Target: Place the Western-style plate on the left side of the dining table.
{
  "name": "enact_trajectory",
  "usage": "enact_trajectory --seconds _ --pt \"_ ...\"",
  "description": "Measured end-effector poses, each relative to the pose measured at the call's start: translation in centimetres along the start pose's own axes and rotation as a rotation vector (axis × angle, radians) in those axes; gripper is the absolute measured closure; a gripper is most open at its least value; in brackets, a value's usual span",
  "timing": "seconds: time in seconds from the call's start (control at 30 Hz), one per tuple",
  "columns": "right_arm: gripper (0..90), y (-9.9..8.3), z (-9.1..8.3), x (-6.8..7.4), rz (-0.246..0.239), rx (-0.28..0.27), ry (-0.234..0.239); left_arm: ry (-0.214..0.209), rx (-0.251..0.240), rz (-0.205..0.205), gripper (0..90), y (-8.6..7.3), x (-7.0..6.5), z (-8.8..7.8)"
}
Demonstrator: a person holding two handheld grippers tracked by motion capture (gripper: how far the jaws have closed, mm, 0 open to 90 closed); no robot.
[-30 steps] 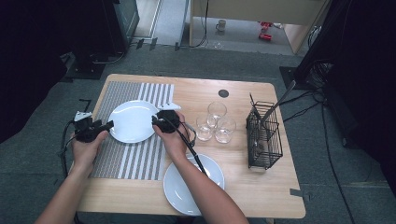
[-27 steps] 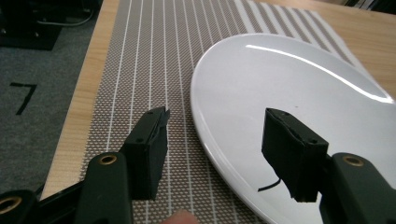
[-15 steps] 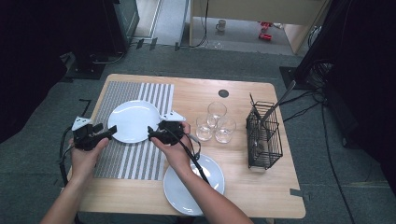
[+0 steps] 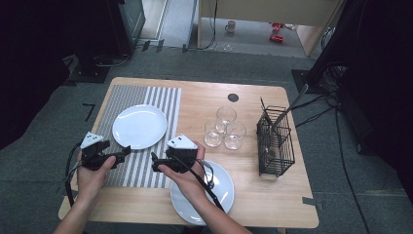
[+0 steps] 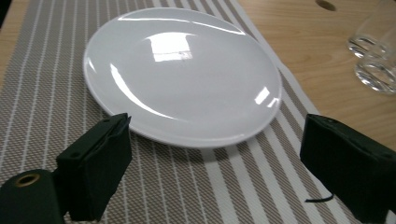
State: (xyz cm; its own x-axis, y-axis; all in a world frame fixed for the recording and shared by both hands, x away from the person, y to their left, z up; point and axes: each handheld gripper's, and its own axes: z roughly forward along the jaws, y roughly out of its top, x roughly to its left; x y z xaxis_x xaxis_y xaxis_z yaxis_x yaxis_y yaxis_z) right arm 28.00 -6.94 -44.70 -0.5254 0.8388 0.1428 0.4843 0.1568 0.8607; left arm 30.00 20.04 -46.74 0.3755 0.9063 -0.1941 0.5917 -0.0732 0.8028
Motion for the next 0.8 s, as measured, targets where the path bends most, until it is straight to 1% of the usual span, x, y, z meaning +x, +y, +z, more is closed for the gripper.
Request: enact_trajectory --seconds 0.03,0.07,0.17,0.2,0.23,0.27,0.33,0.4,0.53,0.57,0.63,0.7,0.8 --pt "0.0 -0.5 -0.6 0.1 0.000 0.001 0.003 0.000 0.002 0.012 8.2 -0.1 -0.2 -0.2" --pt "0.0 -0.5 -0.6 0.1 0.000 0.001 0.003 -0.006 0.000 0.014 8.2 -0.3 -0.5 -0.3" --pt "0.0 -1.1 -1.5 0.3 0.002 0.001 0.010 -0.016 0.007 0.034 7.6 -0.7 -1.1 -0.8" --pt "0.0 -1.4 -1.8 0.4 0.003 0.001 0.010 -0.025 0.007 0.033 7.0 -0.9 -1.3 -0.9" --pt "0.0 -1.8 -2.4 0.5 -0.002 -0.002 0.002 -0.038 0.009 0.040 2.6 -1.1 -1.4 -1.0" --pt "0.0 -1.8 -2.4 0.5 -0.002 -0.002 0.002 -0.045 0.010 0.045 2.6 -1.3 -1.6 -1.2" --pt "0.0 -2.4 -3.0 0.5 -0.011 -0.005 -0.004 -0.037 0.020 0.055 2.5 -1.9 -2.0 -1.3" --pt "0.0 -2.9 -3.5 0.5 -0.011 -0.005 -0.006 -0.028 0.029 0.072 2.5 -2.6 -2.3 -1.3" --pt "0.0 -3.9 -4.4 0.4 -0.009 -0.004 -0.009 -0.036 0.057 0.085 2.5 -3.8 -3.0 -0.9" --pt "0.0 -4.1 -4.7 0.3 -0.007 -0.004 -0.012 -0.035 0.063 0.094 2.5 -4.0 -3.1 -0.8" --pt "0.0 -4.5 -5.2 0.2 -0.013 -0.013 -0.020 -0.020 0.071 0.110 2.5 -4.4 -3.5 -0.6" --pt "0.0 -4.8 -5.8 0.1 -0.011 -0.017 -0.027 0.002 0.089 0.144 2.5 -5.0 -3.8 -0.2" --pt "0.0 -5.1 -6.5 -0.1 -0.012 -0.028 -0.038 0.016 0.128 0.155 2.5 -5.6 -3.8 0.4"
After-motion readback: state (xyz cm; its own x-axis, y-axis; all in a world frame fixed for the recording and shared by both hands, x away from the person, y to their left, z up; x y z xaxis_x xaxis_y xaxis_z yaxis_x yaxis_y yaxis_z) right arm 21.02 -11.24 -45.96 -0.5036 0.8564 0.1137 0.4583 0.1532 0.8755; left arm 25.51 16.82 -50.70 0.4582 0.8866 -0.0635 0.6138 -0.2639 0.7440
